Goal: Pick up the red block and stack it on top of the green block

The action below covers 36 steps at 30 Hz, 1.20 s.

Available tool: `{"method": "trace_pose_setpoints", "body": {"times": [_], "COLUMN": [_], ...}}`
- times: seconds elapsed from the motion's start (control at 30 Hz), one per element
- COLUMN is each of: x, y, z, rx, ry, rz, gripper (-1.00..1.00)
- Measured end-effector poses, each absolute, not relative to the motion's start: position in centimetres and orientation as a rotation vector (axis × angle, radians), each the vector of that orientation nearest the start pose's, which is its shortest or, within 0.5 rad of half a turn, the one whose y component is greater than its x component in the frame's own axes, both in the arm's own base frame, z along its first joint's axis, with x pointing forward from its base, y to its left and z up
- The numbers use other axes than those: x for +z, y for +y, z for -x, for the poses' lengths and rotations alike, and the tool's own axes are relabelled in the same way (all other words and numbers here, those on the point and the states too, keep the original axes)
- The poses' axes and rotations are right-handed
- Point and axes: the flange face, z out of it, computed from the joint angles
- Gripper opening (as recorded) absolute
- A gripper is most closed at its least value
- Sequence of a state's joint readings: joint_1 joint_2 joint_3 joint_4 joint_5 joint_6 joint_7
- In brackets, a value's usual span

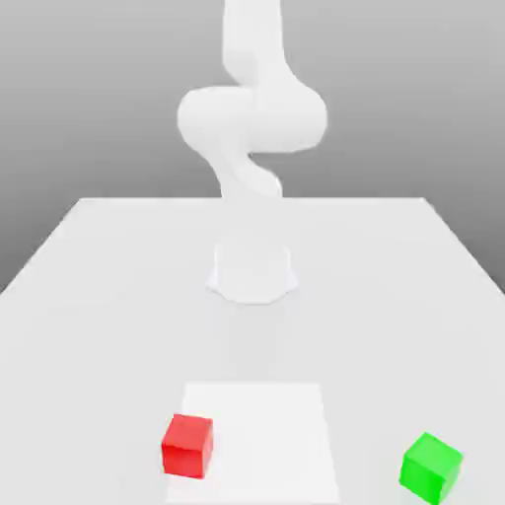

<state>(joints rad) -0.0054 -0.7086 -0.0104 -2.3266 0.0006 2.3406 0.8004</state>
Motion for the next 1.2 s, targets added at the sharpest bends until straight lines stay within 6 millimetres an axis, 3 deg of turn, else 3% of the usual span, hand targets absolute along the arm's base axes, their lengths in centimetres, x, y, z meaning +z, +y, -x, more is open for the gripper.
{"method": "trace_pose_setpoints", "body": {"times": [0.17,0.37,0.57,0.77,0.93,0.97,1.2], "x": [57.4,45.5,33.3,21.9,15.5,14.8,14.8], "y": [-2.4,-4.3,-6.2,-7.8,-7.9,-7.8,-7.8], "z": [-43.7,-47.2,-47.3,-44.6,-44.2,-44.2,-44.2], "rx": [-0.749,-0.517,-0.273,-0.031,-0.001,0.000,0.000], "ry": [1.166,1.272,1.380,1.476,1.484,1.484,1.485], "rz": [2.569,2.653,2.718,2.763,2.769,2.769,2.769], "gripper": [0.00,0.00,0.00,0.00,0.00,-1.00,-1.00]}}
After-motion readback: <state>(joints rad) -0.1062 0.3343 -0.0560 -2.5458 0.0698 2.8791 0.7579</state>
